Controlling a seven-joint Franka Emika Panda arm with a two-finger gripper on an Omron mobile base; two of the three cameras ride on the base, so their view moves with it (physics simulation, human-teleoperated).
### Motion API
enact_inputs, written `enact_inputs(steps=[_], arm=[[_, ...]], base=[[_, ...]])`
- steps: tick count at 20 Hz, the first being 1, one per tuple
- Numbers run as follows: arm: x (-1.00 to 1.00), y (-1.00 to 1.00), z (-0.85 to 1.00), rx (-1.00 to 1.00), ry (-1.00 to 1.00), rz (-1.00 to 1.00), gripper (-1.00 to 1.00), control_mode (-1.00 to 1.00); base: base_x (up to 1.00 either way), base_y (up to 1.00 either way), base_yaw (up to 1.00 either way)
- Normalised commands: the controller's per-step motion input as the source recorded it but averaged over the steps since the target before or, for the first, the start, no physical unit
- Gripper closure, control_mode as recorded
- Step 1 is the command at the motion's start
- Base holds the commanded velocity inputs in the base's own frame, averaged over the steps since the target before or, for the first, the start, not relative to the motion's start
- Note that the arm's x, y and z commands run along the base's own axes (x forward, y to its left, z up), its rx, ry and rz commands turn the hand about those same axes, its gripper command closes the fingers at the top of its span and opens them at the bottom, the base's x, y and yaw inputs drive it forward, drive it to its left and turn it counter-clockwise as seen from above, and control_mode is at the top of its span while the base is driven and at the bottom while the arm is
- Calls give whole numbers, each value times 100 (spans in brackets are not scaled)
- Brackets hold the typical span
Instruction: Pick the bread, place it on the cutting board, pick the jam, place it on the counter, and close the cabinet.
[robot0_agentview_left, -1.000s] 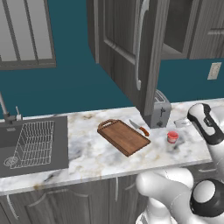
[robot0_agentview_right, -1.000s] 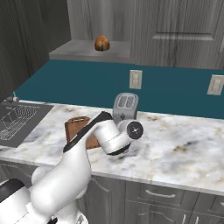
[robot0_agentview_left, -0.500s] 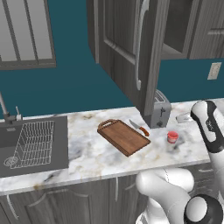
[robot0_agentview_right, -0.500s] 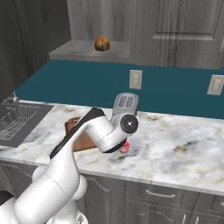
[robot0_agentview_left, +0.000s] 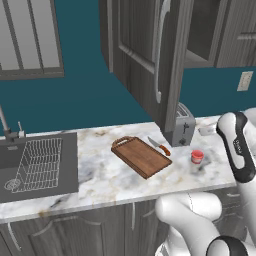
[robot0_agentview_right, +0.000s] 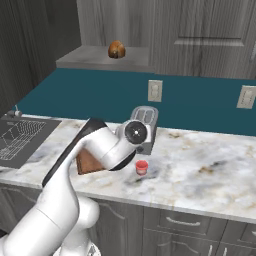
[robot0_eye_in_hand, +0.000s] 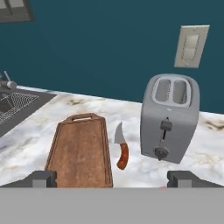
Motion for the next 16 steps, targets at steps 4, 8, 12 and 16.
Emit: enact_inputs(steps=[4,8,12,16], arm=[[-14,22,31,0,0,-1,-100,-100],[-13,18,31,0,0,-4,-100,-100],[0,10,39,0,0,-11,-100,-100],[-6,0,43,0,0,-12,-100,-100]], base=[[0,0,0],[0,0,0],[0,0,0],[0,0,0]])
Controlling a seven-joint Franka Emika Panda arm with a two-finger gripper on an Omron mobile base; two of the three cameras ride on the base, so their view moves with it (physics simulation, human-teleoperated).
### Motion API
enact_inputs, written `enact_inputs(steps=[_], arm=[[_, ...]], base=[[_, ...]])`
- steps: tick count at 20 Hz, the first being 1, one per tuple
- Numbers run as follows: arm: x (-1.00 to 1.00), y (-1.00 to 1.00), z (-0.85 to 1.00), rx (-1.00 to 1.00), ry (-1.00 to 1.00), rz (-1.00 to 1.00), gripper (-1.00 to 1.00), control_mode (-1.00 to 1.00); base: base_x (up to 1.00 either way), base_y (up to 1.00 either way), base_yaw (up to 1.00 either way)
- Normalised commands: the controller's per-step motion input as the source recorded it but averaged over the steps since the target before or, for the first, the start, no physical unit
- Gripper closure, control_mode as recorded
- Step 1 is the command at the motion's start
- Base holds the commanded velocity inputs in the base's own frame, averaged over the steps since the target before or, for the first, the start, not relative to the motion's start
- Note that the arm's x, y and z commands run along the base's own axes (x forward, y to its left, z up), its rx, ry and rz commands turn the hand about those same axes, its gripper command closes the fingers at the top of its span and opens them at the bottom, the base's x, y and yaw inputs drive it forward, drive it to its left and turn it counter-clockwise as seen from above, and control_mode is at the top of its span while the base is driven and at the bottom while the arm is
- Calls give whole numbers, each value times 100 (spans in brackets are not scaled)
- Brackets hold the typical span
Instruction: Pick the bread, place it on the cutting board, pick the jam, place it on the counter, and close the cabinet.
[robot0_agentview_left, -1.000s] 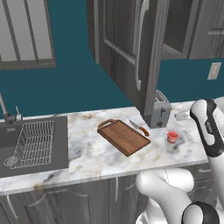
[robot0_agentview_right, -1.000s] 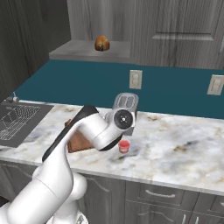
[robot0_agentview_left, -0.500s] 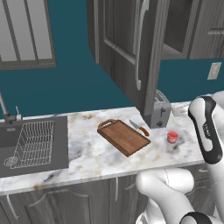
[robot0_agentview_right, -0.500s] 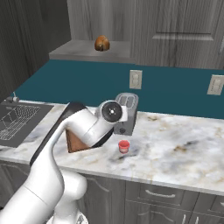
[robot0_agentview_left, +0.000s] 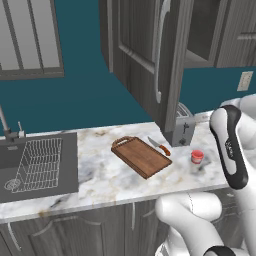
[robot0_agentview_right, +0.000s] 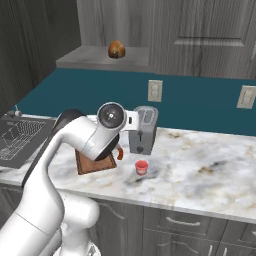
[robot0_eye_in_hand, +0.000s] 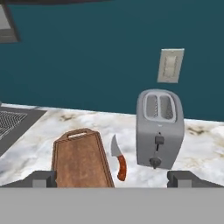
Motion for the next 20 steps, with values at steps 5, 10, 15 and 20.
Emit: enact_inputs(steps=[5,10,15,20], arm=[[-10,3,52,0,0,-14,-100,-100],[-10,12,39,0,-1,-11,-100,-100],[-9,20,33,0,-2,-3,-100,-100],[-12,27,33,-5,-2,0,-100,-100]], base=[[0,0,0],[0,0,0],[0,0,0],[0,0,0]])
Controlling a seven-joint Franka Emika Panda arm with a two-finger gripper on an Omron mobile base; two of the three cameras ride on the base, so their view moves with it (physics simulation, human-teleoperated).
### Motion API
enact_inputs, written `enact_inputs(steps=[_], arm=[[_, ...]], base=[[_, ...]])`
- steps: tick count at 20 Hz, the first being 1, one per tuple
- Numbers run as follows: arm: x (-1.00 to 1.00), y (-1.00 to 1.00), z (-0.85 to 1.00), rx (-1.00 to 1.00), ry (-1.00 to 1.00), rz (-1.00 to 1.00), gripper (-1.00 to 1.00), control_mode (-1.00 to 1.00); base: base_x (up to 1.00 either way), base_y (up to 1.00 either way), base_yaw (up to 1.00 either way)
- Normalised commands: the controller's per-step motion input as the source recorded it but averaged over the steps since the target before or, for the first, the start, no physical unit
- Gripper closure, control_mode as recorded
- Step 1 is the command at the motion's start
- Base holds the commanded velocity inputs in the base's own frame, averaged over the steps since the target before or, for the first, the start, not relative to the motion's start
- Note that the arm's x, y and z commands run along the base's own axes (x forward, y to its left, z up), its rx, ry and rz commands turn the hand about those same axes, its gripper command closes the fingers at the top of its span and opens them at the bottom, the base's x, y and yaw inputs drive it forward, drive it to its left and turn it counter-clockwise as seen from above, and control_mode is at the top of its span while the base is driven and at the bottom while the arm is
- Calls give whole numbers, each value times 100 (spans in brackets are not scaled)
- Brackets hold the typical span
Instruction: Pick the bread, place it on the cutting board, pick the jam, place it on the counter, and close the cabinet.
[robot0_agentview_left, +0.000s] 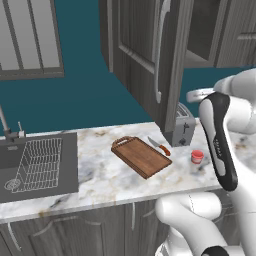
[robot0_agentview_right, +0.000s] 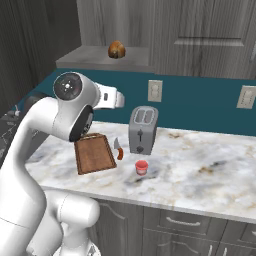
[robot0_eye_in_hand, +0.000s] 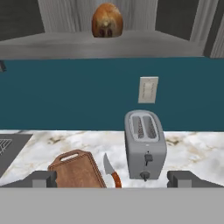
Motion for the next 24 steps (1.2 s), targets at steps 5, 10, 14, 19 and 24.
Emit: enact_inputs(steps=[5,10,14,19,24], arm=[[-9,24,36,-4,-1,0,-100,-100],[-1,11,41,0,0,0,-100,-100],[0,8,38,0,0,0,-100,-100],[0,8,25,0,0,0,-100,-100],[0,1,16,0,0,0,-100,-100]], base=[[0,0,0],[0,0,0],[0,0,0],[0,0,0],[0,0,0]])
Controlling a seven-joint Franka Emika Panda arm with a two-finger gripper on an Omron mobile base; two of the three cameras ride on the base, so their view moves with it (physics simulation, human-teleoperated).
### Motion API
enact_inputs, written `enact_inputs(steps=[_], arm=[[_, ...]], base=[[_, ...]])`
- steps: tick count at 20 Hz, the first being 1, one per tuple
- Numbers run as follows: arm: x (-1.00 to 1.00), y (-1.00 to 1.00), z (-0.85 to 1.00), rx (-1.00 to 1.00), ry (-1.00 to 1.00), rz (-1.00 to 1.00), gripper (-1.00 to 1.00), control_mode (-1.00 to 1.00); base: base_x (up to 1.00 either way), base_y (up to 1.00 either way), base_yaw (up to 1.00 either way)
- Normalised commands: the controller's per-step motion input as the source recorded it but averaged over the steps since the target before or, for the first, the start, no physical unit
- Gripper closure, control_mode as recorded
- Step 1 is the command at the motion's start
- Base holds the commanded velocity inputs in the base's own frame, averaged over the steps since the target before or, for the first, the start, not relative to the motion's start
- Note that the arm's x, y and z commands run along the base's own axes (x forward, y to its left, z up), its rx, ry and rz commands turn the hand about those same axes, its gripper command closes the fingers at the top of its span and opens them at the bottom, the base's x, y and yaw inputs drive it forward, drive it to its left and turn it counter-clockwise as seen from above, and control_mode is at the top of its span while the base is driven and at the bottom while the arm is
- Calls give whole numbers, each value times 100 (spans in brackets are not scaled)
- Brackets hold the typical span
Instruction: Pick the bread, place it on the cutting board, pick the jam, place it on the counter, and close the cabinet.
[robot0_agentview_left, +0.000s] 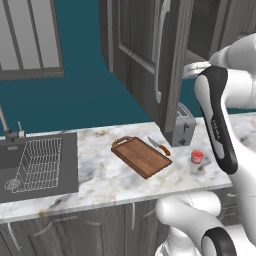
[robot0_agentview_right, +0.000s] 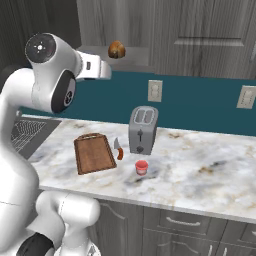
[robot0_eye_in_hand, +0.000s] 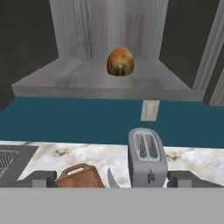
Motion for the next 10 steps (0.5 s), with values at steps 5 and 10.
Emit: enact_inputs(steps=[5,10], arm=[[0,0,25,0,0,0,-100,-100],[0,0,25,0,-2,0,-100,-100]], base=[[0,0,0],[0,0,0]])
